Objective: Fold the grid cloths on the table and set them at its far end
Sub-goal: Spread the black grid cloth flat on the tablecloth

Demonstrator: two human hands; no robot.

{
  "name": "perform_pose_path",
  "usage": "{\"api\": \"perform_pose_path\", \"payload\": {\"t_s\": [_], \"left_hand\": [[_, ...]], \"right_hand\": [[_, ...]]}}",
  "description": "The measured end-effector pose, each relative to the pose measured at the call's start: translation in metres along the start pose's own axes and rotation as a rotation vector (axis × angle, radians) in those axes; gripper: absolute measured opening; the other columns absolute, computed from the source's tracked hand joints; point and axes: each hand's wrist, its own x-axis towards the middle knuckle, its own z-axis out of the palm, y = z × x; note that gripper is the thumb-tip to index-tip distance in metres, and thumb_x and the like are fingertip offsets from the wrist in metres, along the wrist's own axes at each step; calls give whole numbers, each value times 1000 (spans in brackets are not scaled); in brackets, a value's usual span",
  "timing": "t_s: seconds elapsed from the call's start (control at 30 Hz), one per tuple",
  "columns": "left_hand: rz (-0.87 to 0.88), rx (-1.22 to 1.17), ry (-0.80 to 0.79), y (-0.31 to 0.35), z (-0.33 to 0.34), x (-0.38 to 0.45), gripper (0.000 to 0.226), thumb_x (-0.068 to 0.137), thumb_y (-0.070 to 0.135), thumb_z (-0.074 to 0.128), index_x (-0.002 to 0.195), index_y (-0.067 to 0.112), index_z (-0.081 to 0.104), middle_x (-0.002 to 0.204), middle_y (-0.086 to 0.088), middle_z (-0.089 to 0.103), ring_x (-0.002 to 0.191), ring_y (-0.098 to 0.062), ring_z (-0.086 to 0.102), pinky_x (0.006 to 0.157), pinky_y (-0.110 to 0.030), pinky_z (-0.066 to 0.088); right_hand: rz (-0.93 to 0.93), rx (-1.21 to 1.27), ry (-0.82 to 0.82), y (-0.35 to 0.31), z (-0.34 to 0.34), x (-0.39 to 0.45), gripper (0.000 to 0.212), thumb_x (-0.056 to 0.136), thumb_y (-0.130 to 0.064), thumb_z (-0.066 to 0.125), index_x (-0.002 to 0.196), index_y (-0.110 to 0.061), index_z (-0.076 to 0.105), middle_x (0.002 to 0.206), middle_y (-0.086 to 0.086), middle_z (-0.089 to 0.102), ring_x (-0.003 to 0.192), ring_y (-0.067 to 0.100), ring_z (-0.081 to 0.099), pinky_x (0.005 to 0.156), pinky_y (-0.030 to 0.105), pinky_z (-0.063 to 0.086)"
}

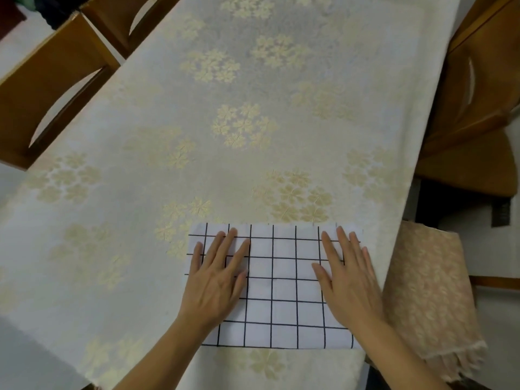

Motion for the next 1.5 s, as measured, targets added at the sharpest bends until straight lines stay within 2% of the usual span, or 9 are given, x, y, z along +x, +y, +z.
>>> {"api": "perform_pose_path", "payload": {"t_s": [0.37,0.63,0.8,1.03,1.2,1.27,1.37,1.5], "left_hand": [[-62,18,34,-5,11,-11,57,102,48,24,156,28,28,165,-5,18,152,-25,16,116,-65,15],[-101,1,25,-6,8,-13,58,102,49,23,156,28,26,166,-5,16,153,-24,13,117,-62,18],[-27,15,0,13,11,-21,61,102,53,19,158,30,15,167,-3,9,154,-22,7,118,-60,19],[-75,15,6,19,18,-25,62,102,54,20,158,30,14,167,-4,7,154,-23,6,119,-59,14],[0,-2,34,31,15,-49,61,103,51,22,158,26,16,167,-7,9,154,-26,7,119,-59,17],[54,-11,16,40,19,-61,61,103,51,24,158,26,16,167,-6,8,154,-26,8,118,-59,20],[40,-10,-18,47,30,-68,62,103,52,25,159,27,13,167,-5,5,154,-25,5,119,-58,20],[41,5,-37,48,30,-67,63,103,53,22,159,29,6,168,-4,0,154,-23,0,121,-56,16]], "right_hand": [[-41,-38,-7,-5,8,15,65,102,-55,21,157,-21,21,165,6,10,153,27,5,122,51,16],[-61,-58,-29,-4,5,19,66,101,-57,16,157,-22,16,166,6,7,153,25,2,122,52,16],[-71,-56,-27,-15,-6,11,67,100,-59,20,158,-26,11,166,3,3,153,24,-3,123,50,7],[-44,-88,-83,-19,10,4,68,99,-61,16,158,-27,8,166,2,-1,153,25,-4,121,55,12],[-132,-71,-59,-43,-1,-21,68,100,-60,20,158,-26,7,166,4,-1,153,26,-5,123,51,6],[-193,-79,-106,-59,7,-40,70,100,-61,23,158,-27,5,166,4,-3,153,25,-4,122,52,9],[-204,-112,-151,-65,25,-54,70,100,-62,23,158,-28,3,166,3,-4,153,25,-3,120,54,15],[-218,-142,-154,-64,30,-52,71,99,-63,21,158,-28,0,166,4,-6,153,25,-5,122,53,13]]}}
